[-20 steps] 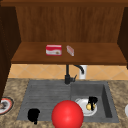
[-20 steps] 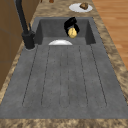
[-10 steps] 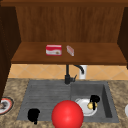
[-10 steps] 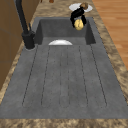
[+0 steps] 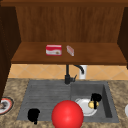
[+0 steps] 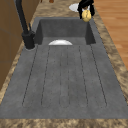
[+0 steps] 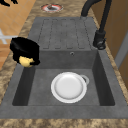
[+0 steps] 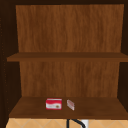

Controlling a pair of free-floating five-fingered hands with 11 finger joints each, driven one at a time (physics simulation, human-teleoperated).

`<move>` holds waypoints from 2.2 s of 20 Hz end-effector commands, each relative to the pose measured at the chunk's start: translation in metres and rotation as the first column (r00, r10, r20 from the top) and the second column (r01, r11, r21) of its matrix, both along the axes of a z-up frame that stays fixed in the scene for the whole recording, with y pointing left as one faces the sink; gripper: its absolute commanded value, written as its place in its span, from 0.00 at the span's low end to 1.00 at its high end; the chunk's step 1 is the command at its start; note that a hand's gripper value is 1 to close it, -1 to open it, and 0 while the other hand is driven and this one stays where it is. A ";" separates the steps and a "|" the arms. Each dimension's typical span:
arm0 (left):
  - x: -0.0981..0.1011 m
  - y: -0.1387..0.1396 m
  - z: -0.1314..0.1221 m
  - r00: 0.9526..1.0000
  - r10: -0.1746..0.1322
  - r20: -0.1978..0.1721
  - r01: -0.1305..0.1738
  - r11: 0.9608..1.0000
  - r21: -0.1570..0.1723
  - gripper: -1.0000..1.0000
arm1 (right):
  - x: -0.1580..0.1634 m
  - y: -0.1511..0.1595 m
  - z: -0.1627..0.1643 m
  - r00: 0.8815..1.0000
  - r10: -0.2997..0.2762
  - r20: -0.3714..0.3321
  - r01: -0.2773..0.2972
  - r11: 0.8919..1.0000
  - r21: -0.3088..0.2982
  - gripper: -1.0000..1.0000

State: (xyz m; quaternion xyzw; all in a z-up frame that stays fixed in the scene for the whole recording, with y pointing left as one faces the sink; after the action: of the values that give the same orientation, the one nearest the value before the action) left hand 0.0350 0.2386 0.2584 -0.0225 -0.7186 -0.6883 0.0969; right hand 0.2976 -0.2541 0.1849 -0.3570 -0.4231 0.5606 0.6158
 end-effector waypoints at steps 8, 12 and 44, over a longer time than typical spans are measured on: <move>0.000 0.000 0.000 1.000 0.000 0.000 0.000 1.000 0.000 0.50 | -0.062 0.024 0.074 0.998 -0.004 0.062 0.003 1.000 0.011 1.00; 0.000 0.000 0.000 1.000 0.000 0.000 0.000 1.000 0.000 0.50 | -0.086 0.033 0.101 0.997 -0.005 0.079 0.004 1.000 0.009 1.00; 0.000 0.000 0.000 1.000 0.000 0.000 0.000 1.000 0.000 0.50 | -0.154 0.051 0.323 0.990 -0.006 0.139 0.012 0.999 -0.046 1.00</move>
State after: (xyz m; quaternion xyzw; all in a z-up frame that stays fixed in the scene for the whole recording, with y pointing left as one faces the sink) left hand 0.0350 0.2386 0.2584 -0.0225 -0.7186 -0.6883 0.0969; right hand 0.1433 -0.2030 0.4871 -0.3913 -0.4431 0.5450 0.5946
